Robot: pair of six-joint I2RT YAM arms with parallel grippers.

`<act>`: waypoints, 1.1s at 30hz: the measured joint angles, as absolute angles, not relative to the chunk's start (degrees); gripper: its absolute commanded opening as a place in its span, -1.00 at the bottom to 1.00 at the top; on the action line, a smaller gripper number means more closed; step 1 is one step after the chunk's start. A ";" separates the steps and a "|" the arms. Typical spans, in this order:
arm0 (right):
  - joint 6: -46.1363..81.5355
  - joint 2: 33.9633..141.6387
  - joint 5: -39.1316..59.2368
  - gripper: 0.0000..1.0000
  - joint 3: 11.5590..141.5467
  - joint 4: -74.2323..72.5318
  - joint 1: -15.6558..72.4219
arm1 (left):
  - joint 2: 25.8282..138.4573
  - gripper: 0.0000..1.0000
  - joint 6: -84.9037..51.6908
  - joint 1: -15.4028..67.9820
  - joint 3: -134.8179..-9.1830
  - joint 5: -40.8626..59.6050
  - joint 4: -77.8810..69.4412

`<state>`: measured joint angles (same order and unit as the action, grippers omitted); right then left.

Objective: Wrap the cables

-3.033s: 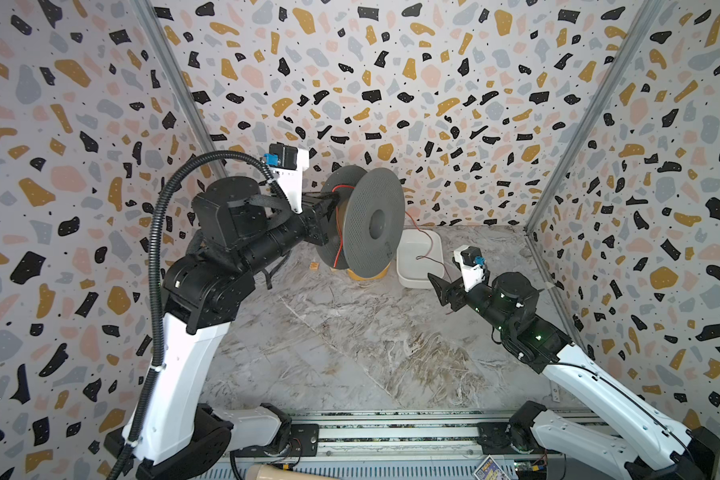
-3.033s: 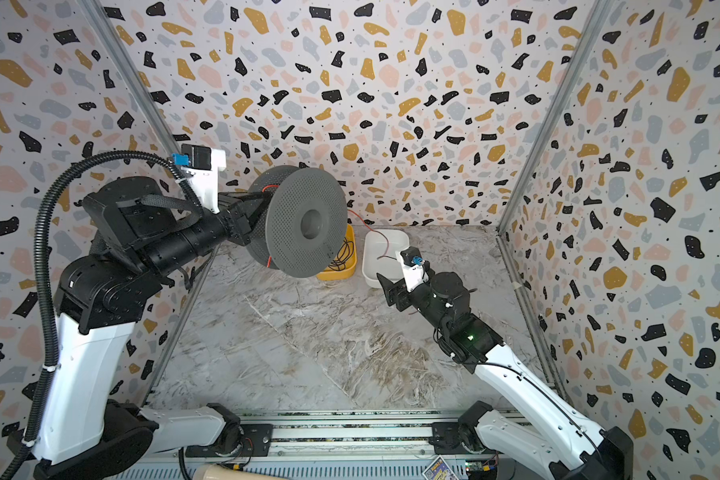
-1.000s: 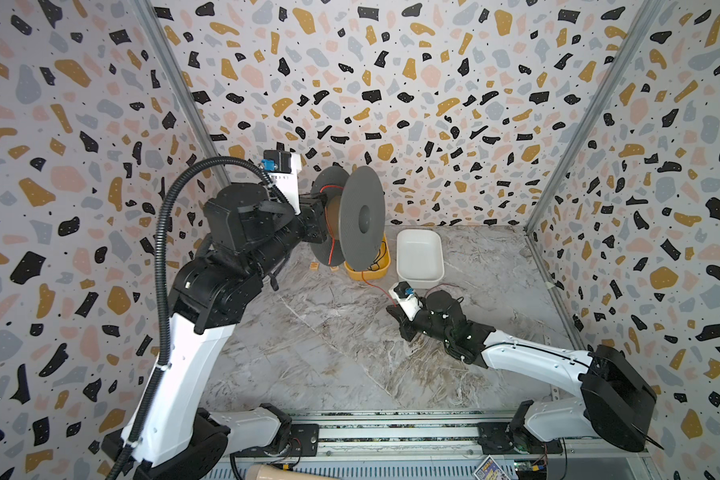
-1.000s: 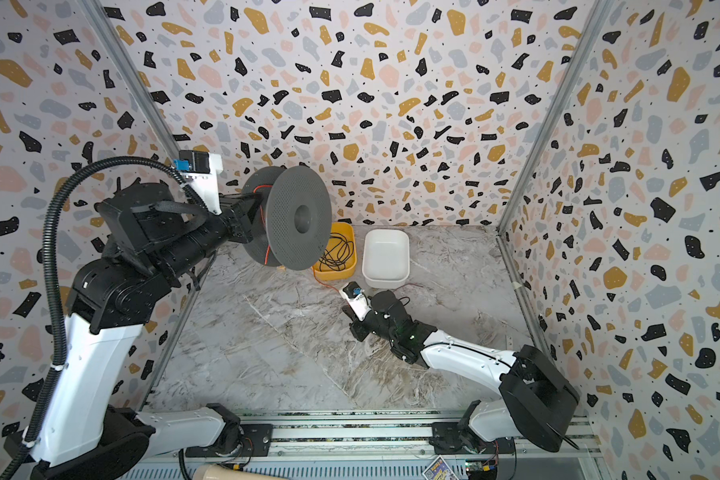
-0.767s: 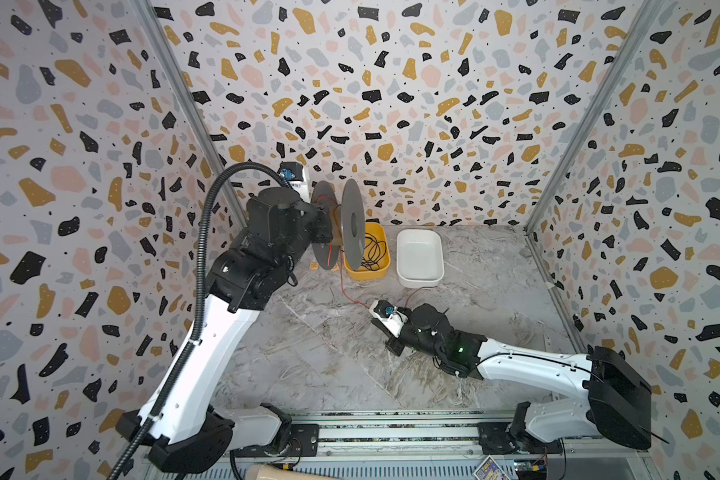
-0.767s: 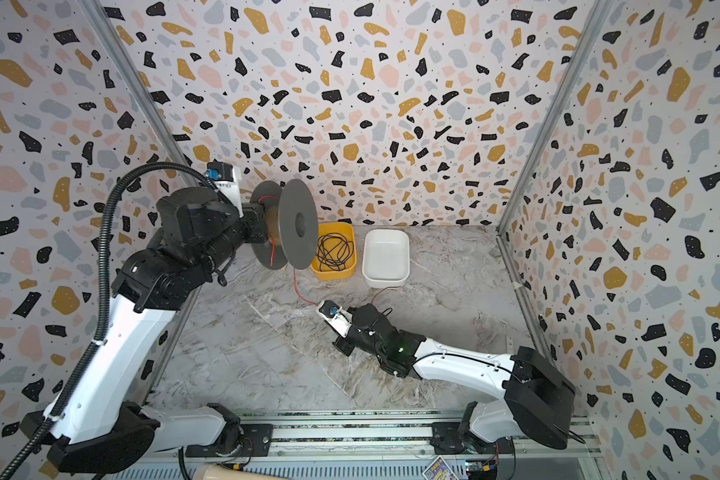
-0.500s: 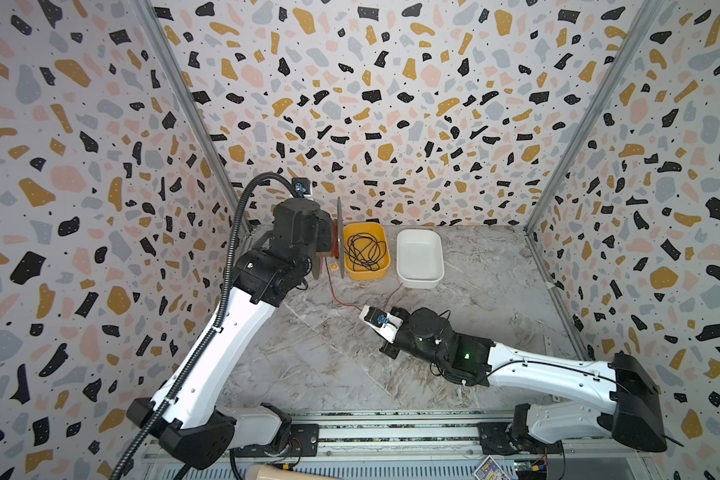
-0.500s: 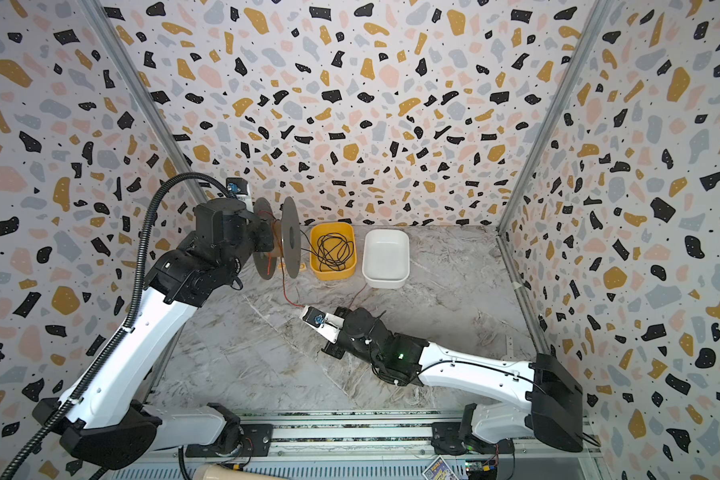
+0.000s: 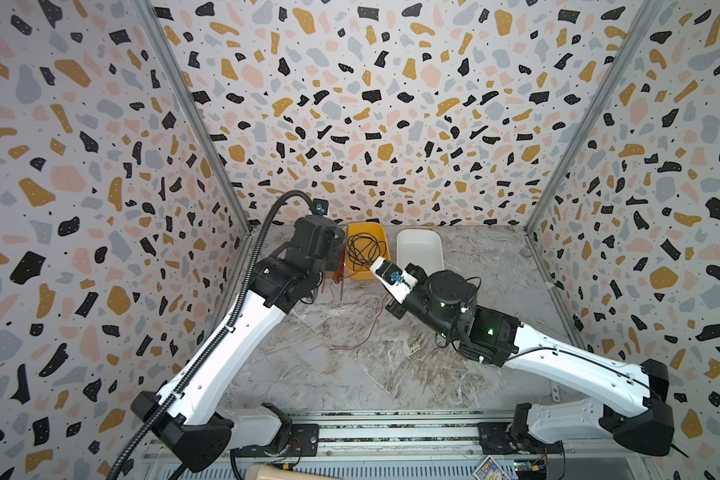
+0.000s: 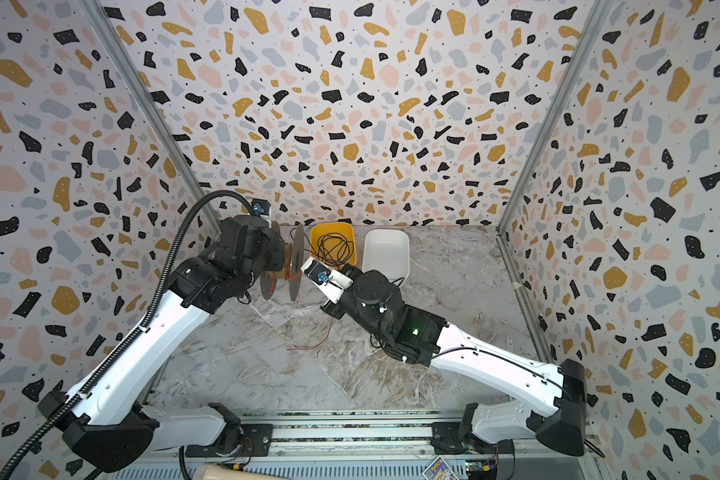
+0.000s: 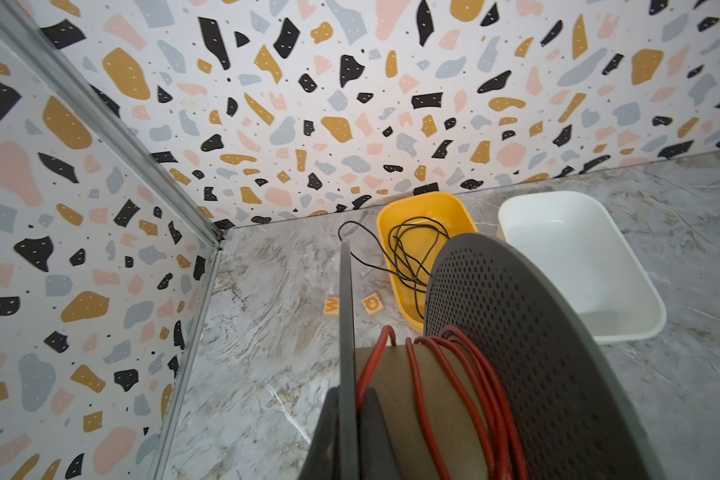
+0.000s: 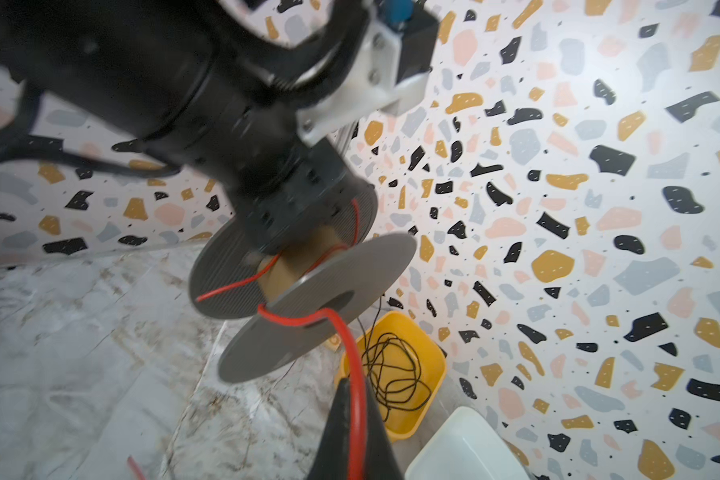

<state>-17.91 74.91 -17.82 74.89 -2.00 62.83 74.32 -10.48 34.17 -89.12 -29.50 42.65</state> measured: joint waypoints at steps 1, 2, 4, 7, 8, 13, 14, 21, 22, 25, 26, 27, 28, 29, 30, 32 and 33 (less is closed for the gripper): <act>-17.58 75.94 -17.63 -1.00 76.69 -1.37 61.91 | 74.39 -1.00 -10.41 34.85 -89.12 -29.47 42.94; -16.91 77.38 -17.17 -1.00 78.94 -0.27 60.64 | 74.48 -1.00 -10.22 35.79 -89.12 -29.41 43.31; -15.16 80.60 -15.79 -1.00 83.53 1.87 57.56 | 74.78 -1.00 -9.74 37.10 -89.12 -28.73 44.10; -11.84 86.02 -13.54 -1.00 90.08 5.91 51.64 | 75.48 -1.00 -8.84 38.44 -89.14 -26.70 45.56; -10.74 87.81 -12.67 -1.00 91.90 7.33 49.63 | 75.59 -1.00 -8.47 38.63 -89.14 -25.78 46.09; -6.31 95.44 -7.03 -1.00 96.47 13.30 41.60 | 75.57 -1.00 -6.61 38.76 -90.19 -21.87 47.05; -5.65 96.66 -5.67 -1.00 96.60 14.24 40.32 | 75.57 -1.00 -6.31 38.76 -90.80 -20.95 47.22; -2.13 98.59 2.44 -0.50 92.09 16.12 36.14 | 75.66 -1.00 -5.23 38.76 -95.66 -14.28 48.49; -1.52 98.04 3.18 -0.33 90.45 15.70 35.66 | 75.72 -1.00 -5.13 38.74 -96.66 -13.67 49.28; -0.34 95.83 4.58 0.02 85.01 14.72 33.80 | 76.01 -1.00 -5.06 38.76 -100.12 -11.81 51.05; 0.03 95.04 5.13 0.12 83.31 14.55 33.26 | 76.25 -1.00 -5.02 38.76 -101.41 -11.11 51.62; 0.30 94.11 5.72 0.24 81.45 14.31 32.71 | 76.51 -1.00 -5.10 38.74 -102.85 -10.26 52.07; 0.89 92.97 6.20 0.36 79.66 14.11 32.08 | 76.86 -1.00 -5.13 38.74 -104.42 -9.23 52.56; 0.99 91.90 6.68 0.46 78.17 13.96 31.59 | 77.14 -1.00 -5.19 38.74 -105.73 -8.36 52.69; 1.37 90.52 7.14 0.54 76.60 13.72 31.22 | 77.43 -1.00 -5.34 38.74 -107.15 -7.33 52.71; 1.74 87.79 8.14 0.64 74.37 13.45 31.07 | 77.73 -1.00 -5.72 38.74 -109.43 -5.28 52.60; 2.13 86.02 8.60 0.70 73.25 13.17 31.14 | 77.78 -1.00 -5.91 38.74 -110.41 -4.34 52.49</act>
